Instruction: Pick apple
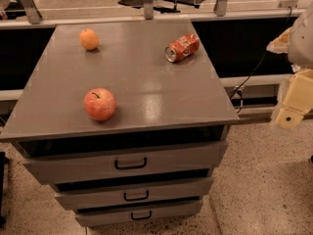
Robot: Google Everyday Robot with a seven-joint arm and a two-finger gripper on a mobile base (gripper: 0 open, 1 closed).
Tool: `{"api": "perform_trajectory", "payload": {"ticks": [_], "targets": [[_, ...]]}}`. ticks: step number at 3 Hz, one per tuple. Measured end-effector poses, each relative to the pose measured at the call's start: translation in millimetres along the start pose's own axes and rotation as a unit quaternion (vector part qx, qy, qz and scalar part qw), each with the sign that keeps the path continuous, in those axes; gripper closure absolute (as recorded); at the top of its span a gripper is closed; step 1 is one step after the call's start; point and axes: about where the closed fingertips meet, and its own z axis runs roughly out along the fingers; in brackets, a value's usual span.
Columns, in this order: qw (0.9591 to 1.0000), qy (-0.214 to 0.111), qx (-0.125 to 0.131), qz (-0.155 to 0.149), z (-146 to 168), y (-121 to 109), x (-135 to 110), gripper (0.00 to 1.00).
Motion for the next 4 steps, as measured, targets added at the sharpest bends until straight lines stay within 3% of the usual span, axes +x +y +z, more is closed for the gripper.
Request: {"api": "perform_trajectory", "payload": {"ticks": [1,2,3,4], "targets": [[1.0000,0.000,0.000,0.000,0.0,0.0,0.0,0.00],[0.9991,-0.033,-0.019,-0.019,16.5,2.5,-31.1,0.00],[0.9932,-0.090,-0.045,-0.059,45.3,4.9,-94.4,0.00],[0.9808,-0.154,-0.060,-0.104,64.8,11.9,-173.9,0.00]]}}
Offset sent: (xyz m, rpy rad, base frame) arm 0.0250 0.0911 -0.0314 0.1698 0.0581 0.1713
